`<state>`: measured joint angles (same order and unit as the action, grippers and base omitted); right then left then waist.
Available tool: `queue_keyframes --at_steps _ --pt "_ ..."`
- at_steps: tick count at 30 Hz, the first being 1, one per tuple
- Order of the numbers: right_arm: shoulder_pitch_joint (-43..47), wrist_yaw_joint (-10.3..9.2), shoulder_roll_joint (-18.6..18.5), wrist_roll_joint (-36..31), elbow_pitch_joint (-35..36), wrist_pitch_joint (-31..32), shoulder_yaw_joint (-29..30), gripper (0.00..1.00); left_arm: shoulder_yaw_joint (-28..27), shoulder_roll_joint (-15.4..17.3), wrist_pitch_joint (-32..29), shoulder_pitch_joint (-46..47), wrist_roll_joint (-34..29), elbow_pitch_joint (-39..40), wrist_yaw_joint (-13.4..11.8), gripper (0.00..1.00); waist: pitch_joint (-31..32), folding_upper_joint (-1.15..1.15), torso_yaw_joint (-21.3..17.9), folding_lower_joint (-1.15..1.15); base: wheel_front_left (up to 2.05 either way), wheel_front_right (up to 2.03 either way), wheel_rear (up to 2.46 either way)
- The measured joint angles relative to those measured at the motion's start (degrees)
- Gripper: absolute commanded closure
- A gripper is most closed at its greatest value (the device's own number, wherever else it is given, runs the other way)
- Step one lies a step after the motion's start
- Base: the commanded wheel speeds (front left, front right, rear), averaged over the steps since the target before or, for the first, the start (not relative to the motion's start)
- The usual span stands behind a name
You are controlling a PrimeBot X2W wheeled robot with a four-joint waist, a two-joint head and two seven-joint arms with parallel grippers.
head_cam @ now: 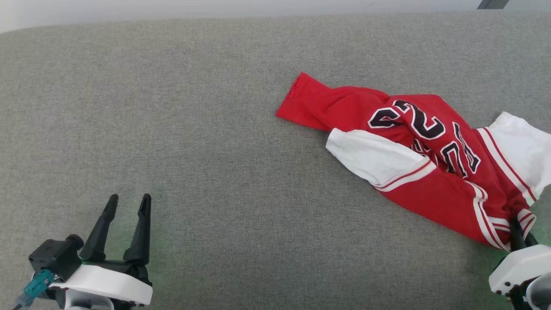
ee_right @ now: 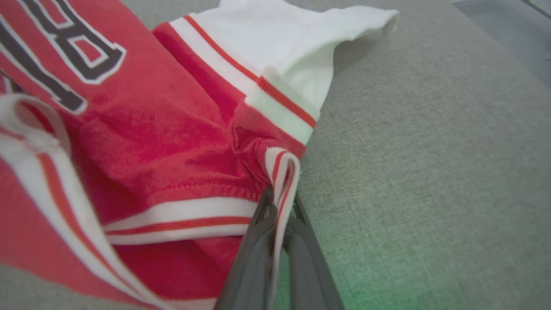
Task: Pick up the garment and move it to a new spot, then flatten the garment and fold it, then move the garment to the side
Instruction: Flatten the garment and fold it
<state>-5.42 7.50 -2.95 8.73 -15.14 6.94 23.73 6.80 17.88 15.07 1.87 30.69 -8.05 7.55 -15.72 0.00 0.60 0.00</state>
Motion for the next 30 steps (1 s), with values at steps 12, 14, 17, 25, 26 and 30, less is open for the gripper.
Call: queue_keyframes --at_steps 12,14,17,25,26,30 --pt "-3.61 0.00 0.12 1.25 -5.93 -9.45 -2.61 0.00 5.98 6.99 0.00 3.10 0.16 2.49 0.00 0.00 0.85 0.00 -0.48 0.00 0.00 0.00 0.00" --pt "-3.63 0.01 0.15 1.21 -4.44 -11.12 -2.64 0.00 8.03 10.54 0.00 5.40 1.04 3.97 0.00 0.00 1.00 0.00 -0.92 0.00 0.00 0.00 0.00" --pt "-3.65 0.00 0.01 3.55 -1.19 -13.14 -3.70 0.00 11.81 16.96 0.00 9.71 2.15 6.52 0.00 0.00 1.13 0.00 -2.11 0.00 0.00 0.00 0.00" --pt "-4.13 0.00 0.04 8.94 7.68 -16.63 -8.40 0.00 34.04 34.21 -4.20 28.16 12.33 14.75 0.01 0.00 0.01 0.00 -7.08 0.00 0.00 0.00 0.00" --pt "-4.25 0.00 0.05 9.07 8.38 -16.83 -9.35 0.00 37.02 35.76 -6.41 31.35 14.36 15.75 0.01 0.00 -0.52 0.00 -7.73 0.00 0.00 0.00 0.00" --pt "-4.32 0.00 0.03 10.90 9.65 -18.96 -13.36 0.00 48.75 39.62 -16.92 44.47 25.20 19.26 0.01 0.00 -3.63 0.00 -10.16 0.00 0.00 0.00 0.00"
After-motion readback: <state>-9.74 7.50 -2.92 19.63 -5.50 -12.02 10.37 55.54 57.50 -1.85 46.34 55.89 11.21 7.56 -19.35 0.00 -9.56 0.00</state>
